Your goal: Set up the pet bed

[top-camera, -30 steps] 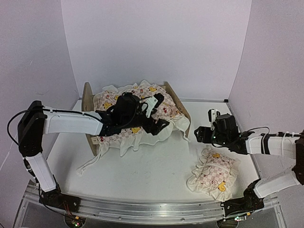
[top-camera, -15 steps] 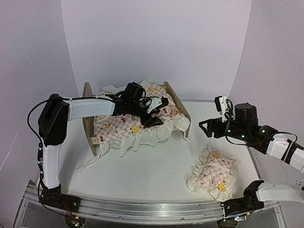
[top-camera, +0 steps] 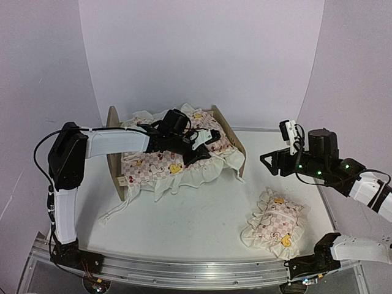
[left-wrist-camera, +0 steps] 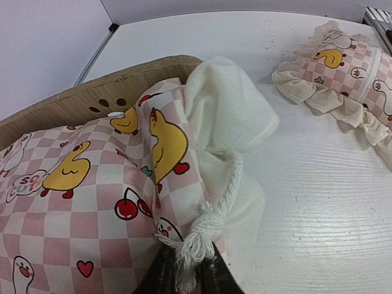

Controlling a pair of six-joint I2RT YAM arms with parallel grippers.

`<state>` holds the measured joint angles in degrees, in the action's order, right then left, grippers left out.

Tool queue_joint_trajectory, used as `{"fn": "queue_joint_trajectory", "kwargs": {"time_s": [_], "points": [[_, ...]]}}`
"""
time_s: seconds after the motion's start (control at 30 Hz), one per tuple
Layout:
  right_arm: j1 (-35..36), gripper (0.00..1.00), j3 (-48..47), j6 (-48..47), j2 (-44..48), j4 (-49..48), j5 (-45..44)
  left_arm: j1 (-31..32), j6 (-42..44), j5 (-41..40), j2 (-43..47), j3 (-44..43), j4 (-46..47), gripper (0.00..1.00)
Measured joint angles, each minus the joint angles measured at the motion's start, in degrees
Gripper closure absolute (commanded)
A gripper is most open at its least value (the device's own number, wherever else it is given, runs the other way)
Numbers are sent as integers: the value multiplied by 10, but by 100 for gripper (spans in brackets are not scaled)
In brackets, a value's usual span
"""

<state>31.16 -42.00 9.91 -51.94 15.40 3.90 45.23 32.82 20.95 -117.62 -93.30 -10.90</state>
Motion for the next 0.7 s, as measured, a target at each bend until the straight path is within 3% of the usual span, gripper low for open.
{"fn": "queue_joint_trajectory", "kwargs": {"time_s": [0.17,0.27,0.3,0.33,0.57,0.7], "points": [[0,29,-2,-1,-15,3,9,24,-14,-6,40,32,5,96],[0,22,-2,1,-19,3,8,42,-28,-16,61,54,13,97],[0,6,-2,2,-23,3,5,47,-33,-20,65,58,17,96],[0,2,-3,4,-27,2,1,54,-41,-27,68,65,22,95],[0,2,-14,18,-60,2,-32,89,-87,-53,81,108,35,84],[0,2,-45,30,-115,-6,-31,91,-108,-56,84,140,41,89]]}}
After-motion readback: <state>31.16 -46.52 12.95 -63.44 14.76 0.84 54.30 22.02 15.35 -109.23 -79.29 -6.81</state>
